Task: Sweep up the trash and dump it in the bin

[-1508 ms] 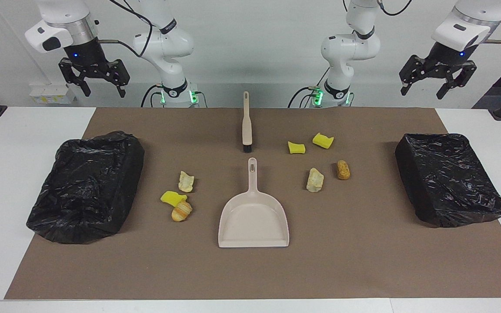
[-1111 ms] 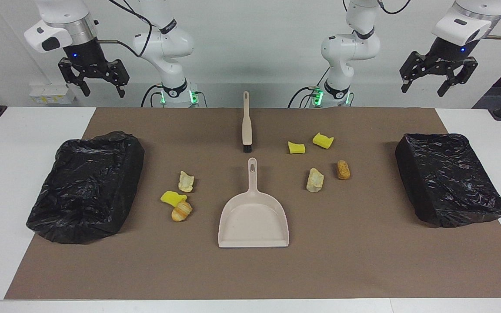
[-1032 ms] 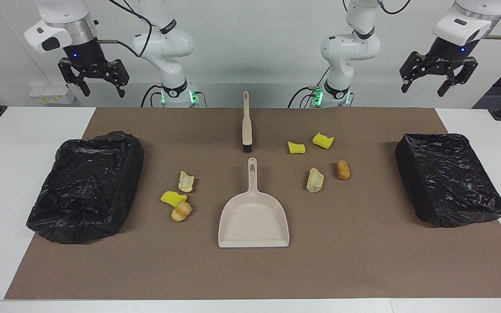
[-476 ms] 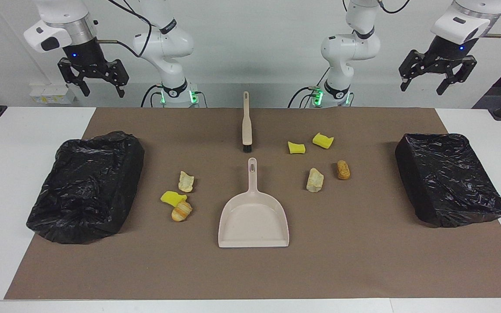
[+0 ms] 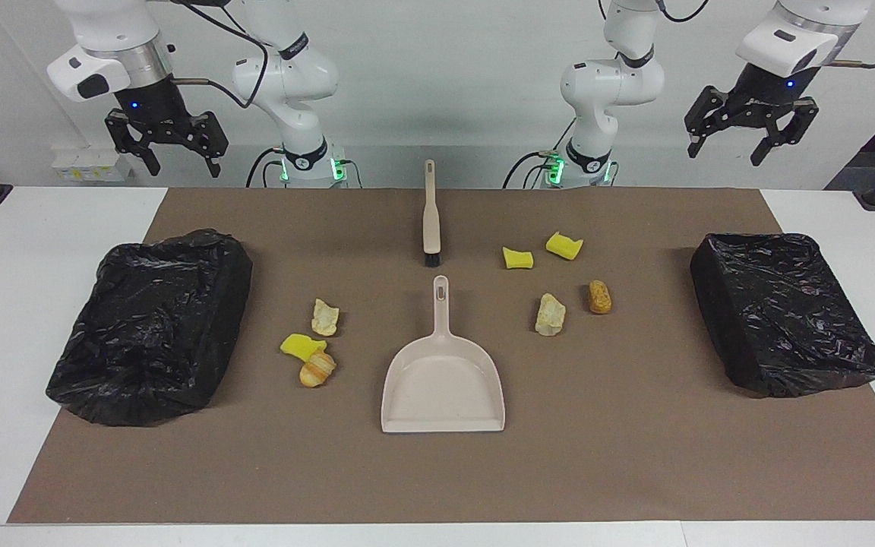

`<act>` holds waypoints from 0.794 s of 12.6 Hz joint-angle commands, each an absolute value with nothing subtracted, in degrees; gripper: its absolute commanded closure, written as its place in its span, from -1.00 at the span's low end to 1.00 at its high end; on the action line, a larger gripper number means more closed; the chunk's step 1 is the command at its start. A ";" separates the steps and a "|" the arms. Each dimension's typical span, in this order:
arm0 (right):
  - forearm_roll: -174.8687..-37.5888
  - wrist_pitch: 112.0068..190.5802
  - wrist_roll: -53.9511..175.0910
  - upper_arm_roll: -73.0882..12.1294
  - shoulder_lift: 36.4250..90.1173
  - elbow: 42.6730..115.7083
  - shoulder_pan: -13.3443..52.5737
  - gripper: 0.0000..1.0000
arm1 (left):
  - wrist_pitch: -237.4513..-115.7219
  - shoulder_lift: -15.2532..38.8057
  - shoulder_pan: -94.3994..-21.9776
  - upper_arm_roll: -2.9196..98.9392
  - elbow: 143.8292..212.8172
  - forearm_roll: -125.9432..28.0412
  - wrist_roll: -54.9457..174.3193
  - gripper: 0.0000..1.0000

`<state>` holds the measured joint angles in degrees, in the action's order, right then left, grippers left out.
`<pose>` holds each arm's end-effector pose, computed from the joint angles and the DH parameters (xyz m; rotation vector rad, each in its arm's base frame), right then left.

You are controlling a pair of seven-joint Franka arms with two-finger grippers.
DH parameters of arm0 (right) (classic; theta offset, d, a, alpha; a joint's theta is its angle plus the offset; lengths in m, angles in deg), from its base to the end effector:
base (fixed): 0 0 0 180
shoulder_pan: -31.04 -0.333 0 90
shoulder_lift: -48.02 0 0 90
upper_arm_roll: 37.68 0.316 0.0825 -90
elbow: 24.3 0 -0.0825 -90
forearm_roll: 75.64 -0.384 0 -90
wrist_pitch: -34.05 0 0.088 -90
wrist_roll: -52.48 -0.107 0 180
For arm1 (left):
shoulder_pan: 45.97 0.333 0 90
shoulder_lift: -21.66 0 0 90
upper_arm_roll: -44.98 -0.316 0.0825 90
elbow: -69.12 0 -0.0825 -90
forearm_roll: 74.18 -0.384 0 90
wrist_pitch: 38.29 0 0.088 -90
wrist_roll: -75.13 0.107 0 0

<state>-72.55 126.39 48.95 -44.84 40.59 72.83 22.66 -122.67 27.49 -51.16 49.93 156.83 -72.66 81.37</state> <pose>0.5178 0.0011 0.6382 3.1043 -0.0600 0.0724 0.5022 -0.0958 0.6884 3.0894 -0.4492 0.0665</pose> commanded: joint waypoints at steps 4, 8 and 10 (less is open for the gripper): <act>-76.78 139.05 38.63 -44.62 52.04 72.91 14.63 -1.00 | -132.05 35.45 -64.14 49.55 174.56 -72.24 72.78 -1.00; -77.05 148.55 28.33 -44.54 63.54 69.85 7.50 -1.00 | -140.84 37.04 -77.40 49.55 185.82 -72.24 58.82 -1.00; -81.32 149.18 26.47 -44.19 67.86 67.56 5.74 -1.00 | -145.58 37.30 -83.21 49.64 190.57 -72.24 53.36 -1.00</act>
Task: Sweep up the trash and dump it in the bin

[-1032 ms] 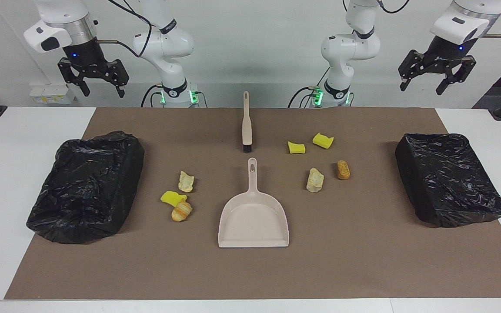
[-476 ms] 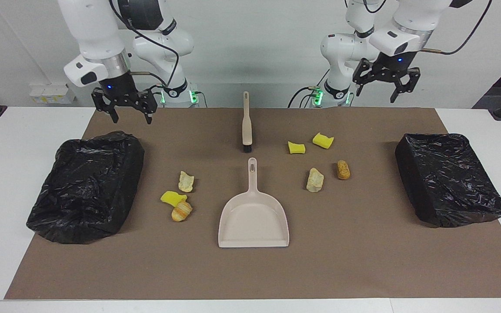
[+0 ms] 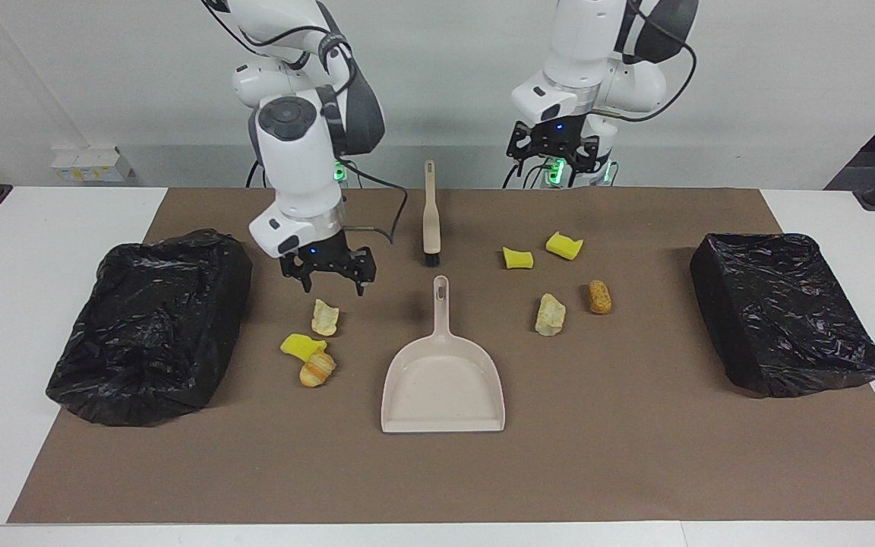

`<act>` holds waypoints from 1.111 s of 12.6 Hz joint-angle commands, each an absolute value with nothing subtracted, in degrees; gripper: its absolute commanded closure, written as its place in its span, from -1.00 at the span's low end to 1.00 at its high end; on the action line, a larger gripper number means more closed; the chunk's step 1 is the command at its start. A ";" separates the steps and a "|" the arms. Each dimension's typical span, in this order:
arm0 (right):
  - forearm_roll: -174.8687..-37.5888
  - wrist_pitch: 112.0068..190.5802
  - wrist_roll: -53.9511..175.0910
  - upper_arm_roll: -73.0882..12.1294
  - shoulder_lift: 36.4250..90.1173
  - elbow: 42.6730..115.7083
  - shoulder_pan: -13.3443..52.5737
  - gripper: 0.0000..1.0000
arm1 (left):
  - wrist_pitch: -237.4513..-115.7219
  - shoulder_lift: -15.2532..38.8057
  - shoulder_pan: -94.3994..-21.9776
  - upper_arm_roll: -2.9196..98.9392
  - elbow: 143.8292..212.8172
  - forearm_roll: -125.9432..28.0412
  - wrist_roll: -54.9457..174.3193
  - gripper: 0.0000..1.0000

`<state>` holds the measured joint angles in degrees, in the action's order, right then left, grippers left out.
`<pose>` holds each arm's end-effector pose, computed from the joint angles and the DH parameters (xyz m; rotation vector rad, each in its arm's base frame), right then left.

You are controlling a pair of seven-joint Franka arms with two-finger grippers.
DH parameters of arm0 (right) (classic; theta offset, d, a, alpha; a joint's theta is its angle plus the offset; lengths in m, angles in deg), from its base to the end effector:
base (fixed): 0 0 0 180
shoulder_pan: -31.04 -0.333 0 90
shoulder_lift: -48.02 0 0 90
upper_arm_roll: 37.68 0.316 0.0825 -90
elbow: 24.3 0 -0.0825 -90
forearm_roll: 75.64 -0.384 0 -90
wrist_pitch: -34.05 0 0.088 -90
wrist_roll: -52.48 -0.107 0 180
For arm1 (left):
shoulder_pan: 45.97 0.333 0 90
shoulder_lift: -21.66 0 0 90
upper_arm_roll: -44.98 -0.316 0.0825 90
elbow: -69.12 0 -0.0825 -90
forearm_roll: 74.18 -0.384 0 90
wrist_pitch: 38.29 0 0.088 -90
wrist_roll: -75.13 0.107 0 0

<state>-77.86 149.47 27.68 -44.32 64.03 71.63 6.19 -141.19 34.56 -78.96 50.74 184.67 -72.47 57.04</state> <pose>0.6124 0.2107 0.4466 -3.1077 0.1946 -0.0888 0.3794 -0.3123 0.5486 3.0858 -0.5480 -0.0004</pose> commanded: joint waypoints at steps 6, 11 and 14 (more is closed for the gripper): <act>-84.07 155.50 22.17 -44.18 74.64 65.88 -1.65 -1.00 | -160.87 33.27 -100.18 49.64 201.65 -70.31 38.94 -1.00; -86.19 157.62 23.04 -44.01 75.70 67.19 -3.94 -1.00 | -168.98 27.64 -107.41 49.73 202.98 -70.04 28.47 -1.00; -86.27 157.53 25.59 -44.01 75.70 69.56 -4.64 -1.00 | -170.12 22.92 -109.95 49.64 202.63 -69.87 25.84 -1.00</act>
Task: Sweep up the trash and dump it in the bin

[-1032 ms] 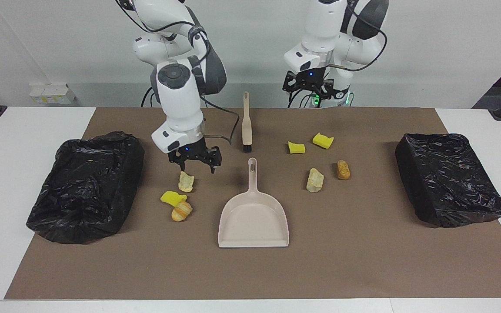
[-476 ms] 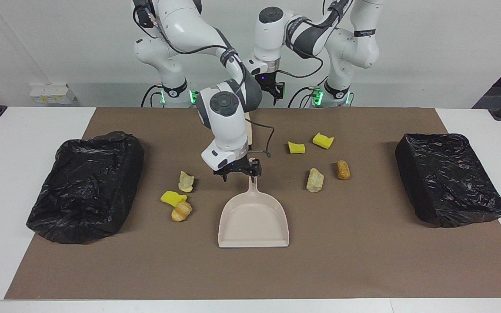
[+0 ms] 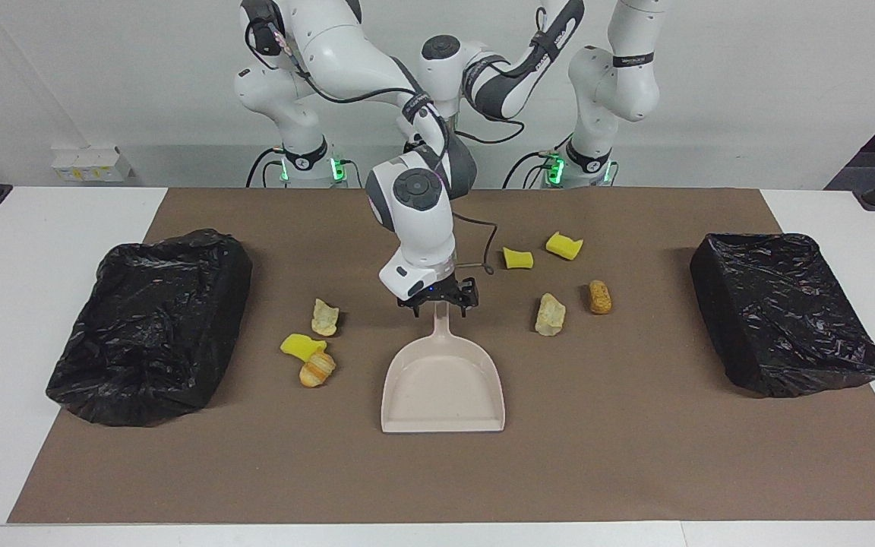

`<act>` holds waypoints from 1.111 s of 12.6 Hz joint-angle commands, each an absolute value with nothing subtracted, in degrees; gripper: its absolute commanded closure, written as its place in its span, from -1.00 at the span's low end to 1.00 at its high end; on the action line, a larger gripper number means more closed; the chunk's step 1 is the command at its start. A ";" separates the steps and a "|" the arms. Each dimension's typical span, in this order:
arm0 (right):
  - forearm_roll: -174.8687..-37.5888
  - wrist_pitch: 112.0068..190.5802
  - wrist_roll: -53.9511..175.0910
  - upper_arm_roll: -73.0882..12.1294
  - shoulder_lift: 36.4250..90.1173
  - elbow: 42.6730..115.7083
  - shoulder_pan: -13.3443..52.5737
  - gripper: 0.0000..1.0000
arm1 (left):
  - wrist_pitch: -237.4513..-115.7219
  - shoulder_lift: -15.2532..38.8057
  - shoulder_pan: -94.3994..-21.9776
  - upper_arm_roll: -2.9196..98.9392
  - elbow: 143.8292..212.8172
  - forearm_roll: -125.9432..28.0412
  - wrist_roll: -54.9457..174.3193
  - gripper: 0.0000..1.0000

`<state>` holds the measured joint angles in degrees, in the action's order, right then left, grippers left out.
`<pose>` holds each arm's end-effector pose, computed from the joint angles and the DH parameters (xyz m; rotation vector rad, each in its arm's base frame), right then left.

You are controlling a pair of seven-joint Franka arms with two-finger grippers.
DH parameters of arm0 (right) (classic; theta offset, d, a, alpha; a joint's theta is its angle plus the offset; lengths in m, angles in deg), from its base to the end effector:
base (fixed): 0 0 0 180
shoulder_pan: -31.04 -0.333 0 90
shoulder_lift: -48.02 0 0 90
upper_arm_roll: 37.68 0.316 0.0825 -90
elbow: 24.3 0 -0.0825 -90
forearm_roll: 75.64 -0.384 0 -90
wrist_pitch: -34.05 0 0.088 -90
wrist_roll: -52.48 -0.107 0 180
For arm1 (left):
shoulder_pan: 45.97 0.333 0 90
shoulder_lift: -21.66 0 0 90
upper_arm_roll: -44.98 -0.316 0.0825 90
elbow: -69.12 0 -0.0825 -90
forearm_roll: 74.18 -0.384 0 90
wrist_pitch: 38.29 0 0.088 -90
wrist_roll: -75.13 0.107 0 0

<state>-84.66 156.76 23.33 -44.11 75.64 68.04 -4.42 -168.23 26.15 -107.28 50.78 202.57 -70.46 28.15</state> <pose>0.5923 0.3476 0.3537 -3.0419 0.1062 -0.0078 0.1920 -0.4593 0.3715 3.0670 -0.4790 -0.0407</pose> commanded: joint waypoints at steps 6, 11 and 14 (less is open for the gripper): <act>-85.04 154.72 25.85 -44.10 75.53 68.34 -4.38 -0.50 | -169.16 22.01 -110.04 49.55 202.19 -69.87 22.84 -0.24; -85.57 152.26 28.47 -44.10 74.83 68.34 -3.42 1.00 | -164.44 22.71 -109.25 49.29 199.92 -72.23 22.66 1.00; -86.19 152.09 48.49 -44.45 70.98 68.86 -0.52 1.00 | -156.62 26.74 -106.46 49.03 198.85 -73.64 22.66 1.00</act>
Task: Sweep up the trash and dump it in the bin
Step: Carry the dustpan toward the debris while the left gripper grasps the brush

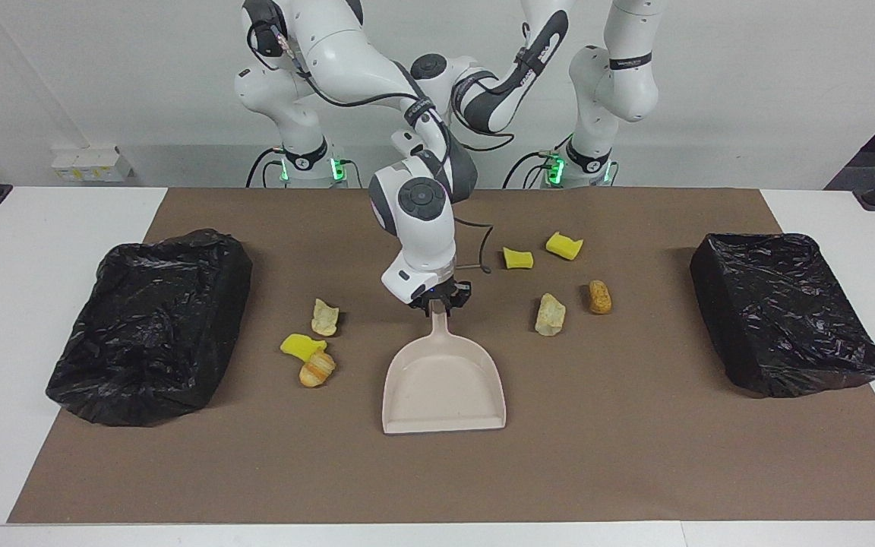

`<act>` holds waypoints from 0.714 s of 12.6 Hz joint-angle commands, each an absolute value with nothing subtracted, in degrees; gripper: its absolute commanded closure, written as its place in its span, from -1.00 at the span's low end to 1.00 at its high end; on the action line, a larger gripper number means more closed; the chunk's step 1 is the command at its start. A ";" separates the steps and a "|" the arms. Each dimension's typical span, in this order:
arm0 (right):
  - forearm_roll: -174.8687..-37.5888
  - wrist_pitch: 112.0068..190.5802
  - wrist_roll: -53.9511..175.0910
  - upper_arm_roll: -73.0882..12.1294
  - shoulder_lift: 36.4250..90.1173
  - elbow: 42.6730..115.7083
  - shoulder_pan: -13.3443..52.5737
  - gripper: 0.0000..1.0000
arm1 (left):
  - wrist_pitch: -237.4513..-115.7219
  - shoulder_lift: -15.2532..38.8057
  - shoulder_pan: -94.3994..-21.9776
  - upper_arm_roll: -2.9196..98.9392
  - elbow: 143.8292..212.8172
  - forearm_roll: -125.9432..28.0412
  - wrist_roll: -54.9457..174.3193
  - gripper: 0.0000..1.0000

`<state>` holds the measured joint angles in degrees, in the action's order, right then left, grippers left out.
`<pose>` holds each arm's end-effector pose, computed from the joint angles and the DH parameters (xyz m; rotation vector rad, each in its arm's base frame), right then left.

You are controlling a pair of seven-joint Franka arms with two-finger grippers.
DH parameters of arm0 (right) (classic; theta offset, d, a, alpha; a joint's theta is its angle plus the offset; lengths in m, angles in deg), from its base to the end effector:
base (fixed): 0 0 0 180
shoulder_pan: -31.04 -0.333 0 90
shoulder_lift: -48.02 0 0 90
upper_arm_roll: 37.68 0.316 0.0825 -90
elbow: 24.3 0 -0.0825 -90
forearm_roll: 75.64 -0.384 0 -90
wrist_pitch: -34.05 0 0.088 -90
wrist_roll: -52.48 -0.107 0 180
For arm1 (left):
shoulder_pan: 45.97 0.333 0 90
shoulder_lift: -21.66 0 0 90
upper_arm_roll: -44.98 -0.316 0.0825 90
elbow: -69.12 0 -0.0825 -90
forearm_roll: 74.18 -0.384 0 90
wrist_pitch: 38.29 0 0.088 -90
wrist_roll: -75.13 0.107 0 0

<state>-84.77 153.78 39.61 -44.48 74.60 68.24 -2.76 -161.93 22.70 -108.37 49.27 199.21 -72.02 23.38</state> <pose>0.5978 0.3245 0.3598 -3.0430 -0.2767 0.0233 0.1982 -0.4639 0.3578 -3.0515 0.3653 0.1127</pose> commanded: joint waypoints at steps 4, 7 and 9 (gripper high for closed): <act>-83.39 142.44 70.72 -44.62 62.81 70.53 5.71 1.00 | -145.80 31.50 -99.34 49.03 198.85 -77.69 22.83 1.00; -80.39 139.69 89.93 -44.45 57.87 74.91 7.66 1.00 | -144.12 34.22 -90.13 49.03 198.59 -80.14 23.54 1.00; -80.30 141.79 103.23 -44.54 54.71 81.23 7.75 1.00 | -144.03 36.25 -80.65 49.02 195.88 -80.86 28.86 1.00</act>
